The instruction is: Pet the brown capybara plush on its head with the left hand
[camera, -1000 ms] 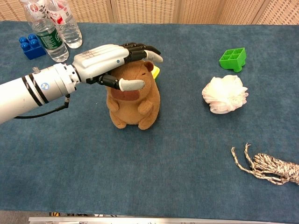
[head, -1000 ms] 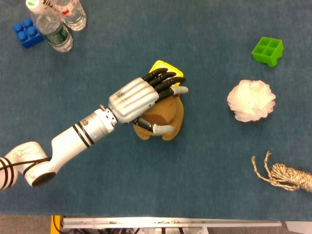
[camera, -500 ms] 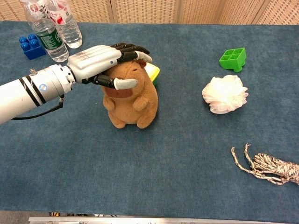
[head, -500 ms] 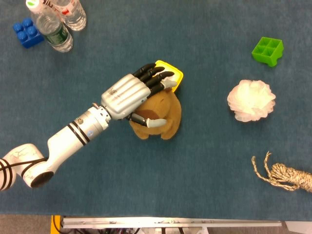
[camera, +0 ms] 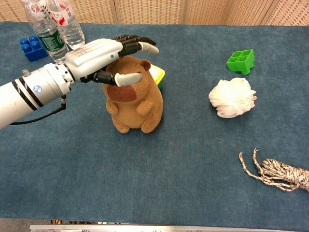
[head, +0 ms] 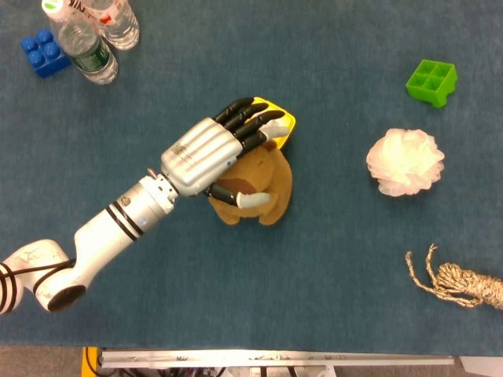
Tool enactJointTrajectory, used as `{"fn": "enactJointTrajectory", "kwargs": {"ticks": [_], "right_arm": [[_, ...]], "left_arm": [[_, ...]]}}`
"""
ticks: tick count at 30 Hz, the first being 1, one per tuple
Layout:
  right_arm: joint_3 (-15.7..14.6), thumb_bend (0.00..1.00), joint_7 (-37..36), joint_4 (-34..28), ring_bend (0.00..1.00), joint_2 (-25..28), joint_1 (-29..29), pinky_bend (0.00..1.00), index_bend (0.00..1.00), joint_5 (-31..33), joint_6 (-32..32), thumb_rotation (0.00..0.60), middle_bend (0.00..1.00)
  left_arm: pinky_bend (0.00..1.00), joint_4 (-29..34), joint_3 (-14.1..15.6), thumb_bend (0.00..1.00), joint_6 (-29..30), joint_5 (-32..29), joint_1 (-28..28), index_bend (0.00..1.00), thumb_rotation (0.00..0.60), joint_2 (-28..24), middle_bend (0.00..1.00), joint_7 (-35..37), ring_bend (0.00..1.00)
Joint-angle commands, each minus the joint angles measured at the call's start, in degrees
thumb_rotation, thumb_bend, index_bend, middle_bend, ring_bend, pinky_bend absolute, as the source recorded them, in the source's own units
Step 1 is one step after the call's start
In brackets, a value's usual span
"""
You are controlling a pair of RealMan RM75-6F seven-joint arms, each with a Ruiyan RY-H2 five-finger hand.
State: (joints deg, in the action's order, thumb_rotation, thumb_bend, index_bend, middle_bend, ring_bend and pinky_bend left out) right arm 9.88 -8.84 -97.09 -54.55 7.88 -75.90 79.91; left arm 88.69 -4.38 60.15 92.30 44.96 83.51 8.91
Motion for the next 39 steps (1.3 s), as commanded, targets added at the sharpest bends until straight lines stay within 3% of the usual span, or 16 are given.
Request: {"fn": "enactJointTrajectory", "kwargs": {"ticks": [1,8,19,39], "right_arm": [[-0.03,0.06,-0.1,0.04,0.21,0.07,-0.1,0.24,0.32,-0.04,0.05,0.6,0.32],[-0.04,0.06,-0.27,0.13,0.21,0.17,-0.33,0.24,0.32,0.0,0.16,0.6,0.32],[-0.03,0.06,-0.42,0.26,0.21,0.19,-0.51,0.24,0.32,0.01,0.16,0.6,0.32],[0.02,0.06,-0.99,0.36,0.21,0.26,-0.86,0.24,0.32,-0.37,0.56,0.6,0.32]], "left_arm": [[0.0,-0.28,0.49,0.11,0.58,0.81,-0.07,0.11,0.057,0.93,0.04,-0.57,0.03],[0.0,-2.1,1.02,0.1,-0.02,0.82,0.28,0.04,0.05,2.86,0.0,-3.41,0.0],[0.0,-4.12,1.0,0.1,-1.21,-0.94,0.5,0.03,0.049,4.66,0.0,-5.19,0.0],[0.0,-0.96,-1.02,0.1,-0.39,-3.93,-0.07,0.03,0.051,1.53,0.0,-5.52,0.0]]}}
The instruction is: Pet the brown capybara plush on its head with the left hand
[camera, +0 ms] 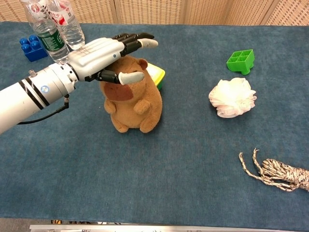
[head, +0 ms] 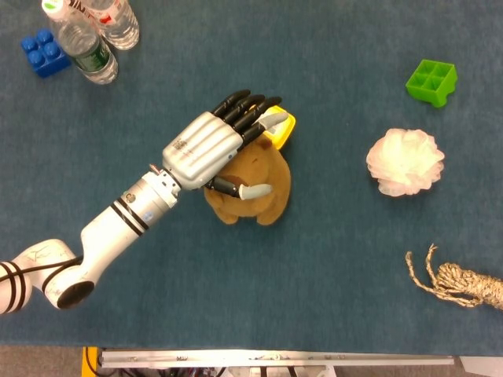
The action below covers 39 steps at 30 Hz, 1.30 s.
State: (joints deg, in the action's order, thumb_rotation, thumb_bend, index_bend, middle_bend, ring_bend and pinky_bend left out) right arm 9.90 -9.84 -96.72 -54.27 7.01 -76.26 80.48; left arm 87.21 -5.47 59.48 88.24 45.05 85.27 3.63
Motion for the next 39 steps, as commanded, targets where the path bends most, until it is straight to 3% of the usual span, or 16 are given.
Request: {"fn": "enactJointTrajectory", "kwargs": {"ticks": [1,15,25,39], "right_arm": [[0.0,0.06,0.02,0.0,0.21,-0.03,0.01,0.24,0.32,0.0,-0.02,0.6,0.32],[-0.01,0.06,-0.06,0.21,0.21,-0.09,-0.18,0.24,0.32,0.33,-0.16,0.6,0.32],[0.01,0.06,-0.48,0.63,0.21,-0.28,-0.13,0.24,0.32,0.2,-0.33,0.6,0.32],[0.01,0.06,-0.62,0.56,0.21,-0.27,-0.33,0.24,0.32,-0.14,0.08,0.6,0.32]], "left_arm": [[0.0,0.77,0.16,0.1,0.39,0.26,-0.21,0.03,0.05,-0.27,0.0,-0.4,0.0],[0.0,-1.0,1.84,0.1,-1.54,0.51,0.19,0.03,0.051,2.16,0.0,-3.77,0.0],[0.0,-2.32,0.47,0.1,-2.39,-2.43,0.16,0.03,0.05,2.65,0.0,-4.26,0.0],[0.0,0.55,-0.48,0.1,-0.35,-3.22,-1.05,0.03,0.051,-0.21,0.0,-4.52,0.0]]}}
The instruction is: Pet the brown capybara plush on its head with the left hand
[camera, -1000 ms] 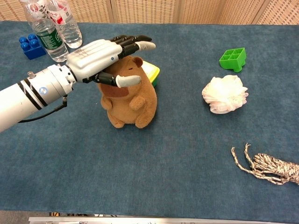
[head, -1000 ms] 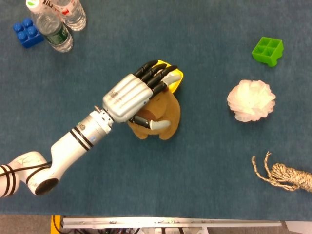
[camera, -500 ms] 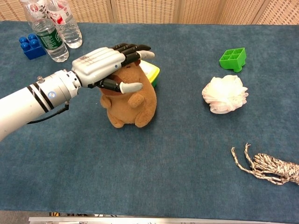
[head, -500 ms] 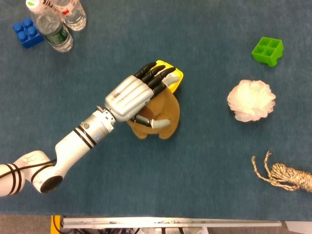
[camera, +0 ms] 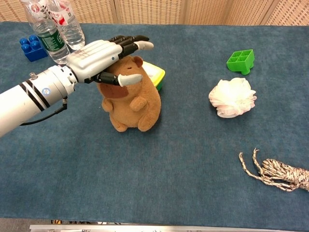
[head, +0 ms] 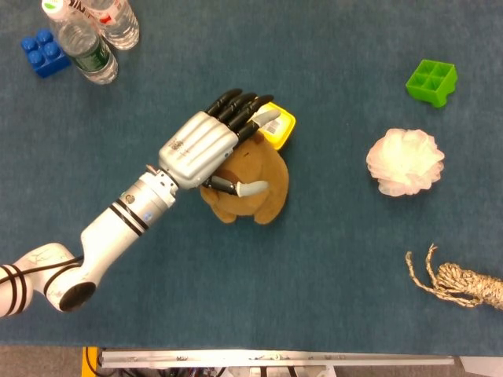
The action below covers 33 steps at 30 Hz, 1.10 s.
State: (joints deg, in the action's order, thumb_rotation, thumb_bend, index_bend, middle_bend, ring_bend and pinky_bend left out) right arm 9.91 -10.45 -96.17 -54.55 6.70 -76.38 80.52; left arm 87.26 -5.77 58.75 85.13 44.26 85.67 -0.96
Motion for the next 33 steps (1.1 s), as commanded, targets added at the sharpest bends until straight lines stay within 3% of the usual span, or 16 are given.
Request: {"fn": "enactJointTrajectory", "kwargs": {"ticks": [1,15,18,22,24,26,28,33], "right_arm": [[0.01,0.06,-0.05,0.01,0.21,0.01,-0.04,0.24,0.32,-0.02,0.05,0.6,0.32],[-0.27,0.06,-1.31,1.01,0.21,-0.32,-0.37,0.24,0.32,-0.58,0.25,0.6,0.32],[-0.39,0.06,-1.66,1.39,0.21,-0.48,-0.37,0.24,0.32,-0.68,0.08,0.6,0.32],[-0.7,0.06,-2.34,2.12,0.21,-0.75,-0.4,0.24,0.32,-1.04,-0.22,0.6,0.32],[-1.05,0.06,-2.86,2.6,0.21,-0.82,-0.39,0.24,0.32,-1.65,-0.45,0.6,0.32],[-1.46,0.07,-3.41,3.18,0.21,-0.89,-0.32,0.24,0.32,-2.43,-0.72,0.6,0.32],[-1.83,0.08,-3.88,3.84,0.21,-1.11,-0.25,0.24,0.32,-3.18,-0.9,0.6,0.33],[-2.58,0.1,-5.13,5.52,0.21,-2.1,0.15,0.24,0.32,-4.34,-1.76,0.6,0.33]], "left_arm": [[0.0,0.97,-0.24,0.1,0.73,-0.17,-0.52,0.03,0.051,-1.12,0.0,0.11,0.0],[0.0,5.98,0.82,0.1,8.49,-0.9,-7.48,0.03,0.06,-9.7,0.0,0.83,0.0],[0.0,6.65,1.5,0.1,10.95,-0.73,-9.79,0.04,0.151,-11.41,0.0,1.76,0.0],[0.0,6.48,2.31,0.1,13.88,-1.13,-12.92,0.06,0.332,-13.52,0.0,2.6,0.0],[0.0,6.51,2.55,0.1,15.08,-2.17,-14.65,0.06,0.378,-14.62,0.01,3.03,0.0],[0.0,6.55,2.72,0.1,16.24,-3.19,-16.36,0.07,0.498,-15.7,0.02,3.81,0.0],[0.0,6.34,2.93,0.1,17.19,-3.79,-17.88,0.07,0.564,-16.66,0.02,4.98,0.0],[0.0,5.35,3.34,0.1,19.16,-5.42,-21.19,0.08,0.6,-18.0,0.03,5.64,0.0]]}}
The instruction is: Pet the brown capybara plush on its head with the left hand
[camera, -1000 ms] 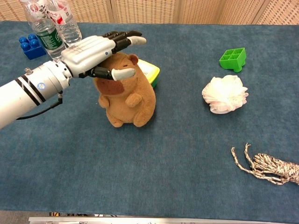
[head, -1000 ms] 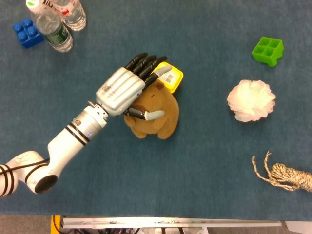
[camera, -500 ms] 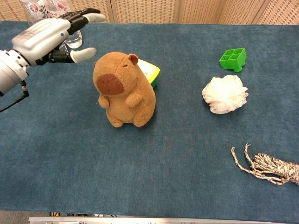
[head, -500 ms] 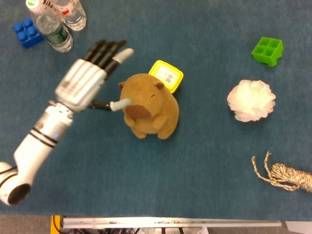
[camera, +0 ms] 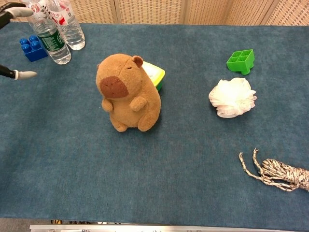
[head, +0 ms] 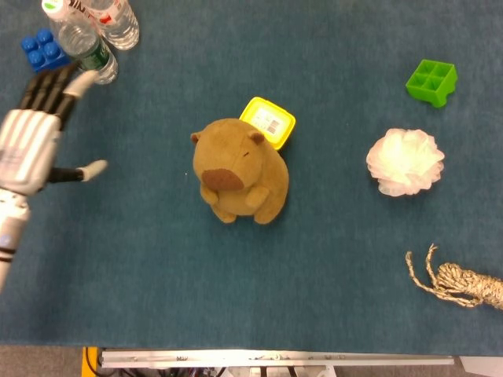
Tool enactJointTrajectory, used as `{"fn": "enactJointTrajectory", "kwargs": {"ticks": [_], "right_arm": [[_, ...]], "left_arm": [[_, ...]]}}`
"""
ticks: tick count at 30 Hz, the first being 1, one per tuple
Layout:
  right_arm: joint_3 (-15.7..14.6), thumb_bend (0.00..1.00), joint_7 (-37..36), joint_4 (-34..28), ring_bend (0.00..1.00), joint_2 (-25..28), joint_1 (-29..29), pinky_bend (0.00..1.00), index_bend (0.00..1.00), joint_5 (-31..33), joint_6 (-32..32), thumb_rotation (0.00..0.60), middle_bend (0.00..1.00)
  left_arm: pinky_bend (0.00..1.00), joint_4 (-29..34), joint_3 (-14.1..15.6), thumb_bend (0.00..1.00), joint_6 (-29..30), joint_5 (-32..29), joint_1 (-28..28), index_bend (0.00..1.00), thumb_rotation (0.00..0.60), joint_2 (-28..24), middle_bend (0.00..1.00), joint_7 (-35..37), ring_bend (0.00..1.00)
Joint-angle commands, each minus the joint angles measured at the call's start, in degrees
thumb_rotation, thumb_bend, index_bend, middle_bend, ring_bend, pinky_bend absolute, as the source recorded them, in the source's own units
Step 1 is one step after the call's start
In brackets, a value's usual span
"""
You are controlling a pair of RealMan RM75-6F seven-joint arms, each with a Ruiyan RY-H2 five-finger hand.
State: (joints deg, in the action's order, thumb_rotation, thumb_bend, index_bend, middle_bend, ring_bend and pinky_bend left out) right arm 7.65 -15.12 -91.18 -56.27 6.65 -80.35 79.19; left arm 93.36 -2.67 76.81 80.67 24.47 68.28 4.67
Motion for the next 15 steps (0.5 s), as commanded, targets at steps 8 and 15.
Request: {"fn": "enactJointTrajectory", "kwargs": {"ticks": [8,15], "right_arm": [[-1.15,0.11,-0.73,2.73,0.21,-1.97,0.67,0.25,0.32,-1.66,-0.94,0.6,0.33],[-1.81,0.12,-1.5,4.09,0.21,-2.77,1.02,0.25,0.32,-3.35,-0.79,0.6,0.33]], "left_arm": [[0.0,-0.9,0.39,0.1,3.89,-5.38,-6.98,0.09,0.6,-2.14,0.04,-1.15,0.01],[0.0,0.4,0.77,0.1,6.42,-6.97,-10.92,0.09,0.6,-2.81,0.04,-3.64,0.01]]}}
